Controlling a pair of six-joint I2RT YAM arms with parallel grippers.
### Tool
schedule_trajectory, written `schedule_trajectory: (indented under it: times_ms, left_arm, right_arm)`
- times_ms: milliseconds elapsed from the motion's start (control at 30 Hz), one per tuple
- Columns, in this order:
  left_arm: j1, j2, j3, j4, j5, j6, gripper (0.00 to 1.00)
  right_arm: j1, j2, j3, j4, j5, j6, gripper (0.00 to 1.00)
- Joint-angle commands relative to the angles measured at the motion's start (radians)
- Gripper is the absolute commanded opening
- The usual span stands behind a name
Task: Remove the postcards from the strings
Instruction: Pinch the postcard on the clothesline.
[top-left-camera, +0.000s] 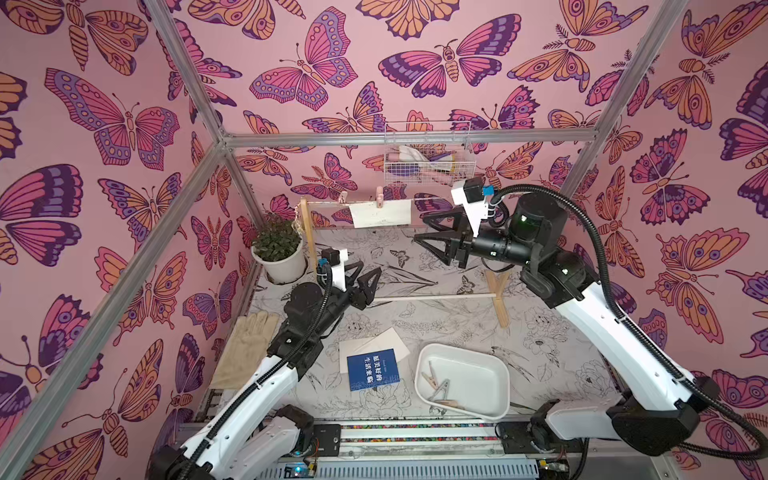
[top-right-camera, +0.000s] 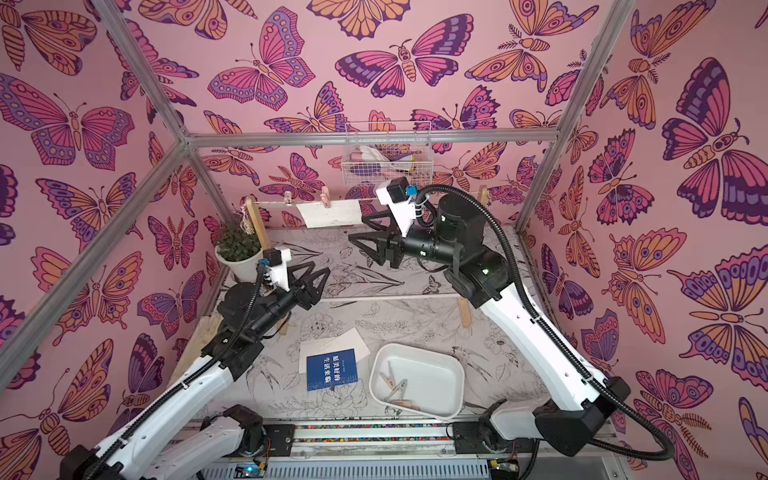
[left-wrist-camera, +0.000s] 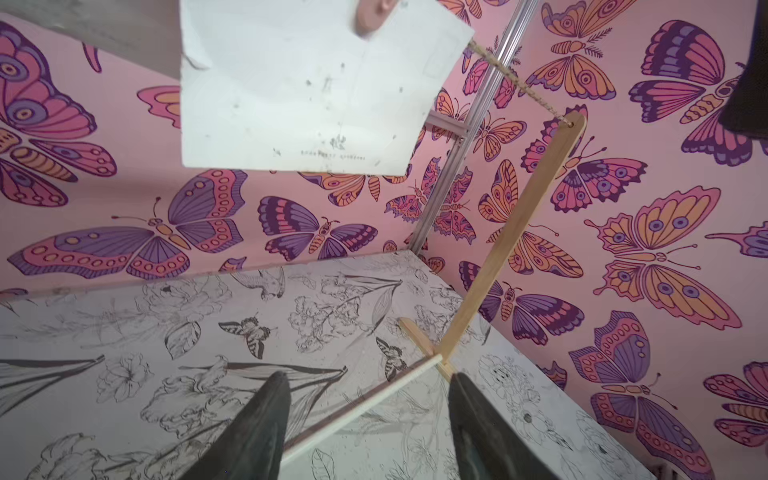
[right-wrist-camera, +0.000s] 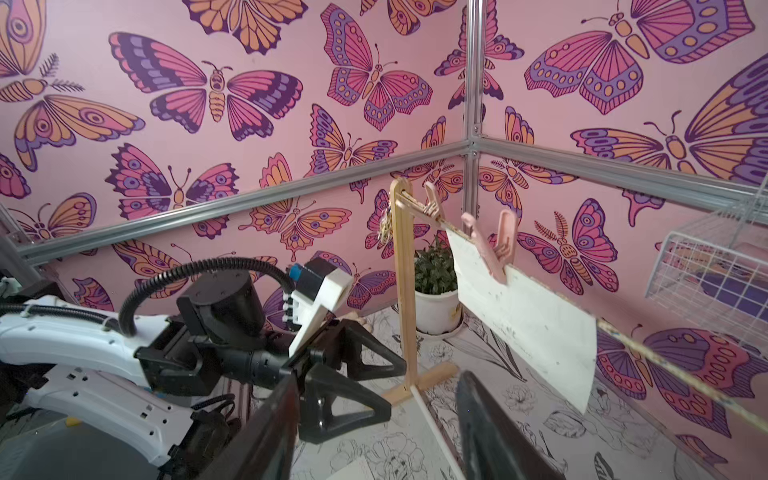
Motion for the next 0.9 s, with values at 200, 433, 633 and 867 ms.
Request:
schedule_trajectory:
  times_ms: [200, 433, 633, 867]
  left_arm:
    - [0.015, 0.081, -0.021, 0.294, -0.062, 0.083, 0.5]
    - [0.075, 0.113, -0.028, 0.399, -0.025, 0.108, 0.5]
    - [0.116, 0.173, 0.001, 0.463, 0.037, 0.099, 0.49]
    - [0.132, 0.237, 0.037, 0.53, 0.072, 0.097, 0.49]
  right_arm:
    - [-0.092, 0.152, 0.229, -0.019, -0.226, 0.01, 0.62]
    - [-0.136, 0.294, 0.39, -0.133, -0.37, -0.075, 0.61]
    - [-0.137, 0.332, 0.406, -0.096, -0.421, -0.094, 0.61]
    - [-0.137, 0.37, 0.431, -0.034, -0.439, -0.061, 0.61]
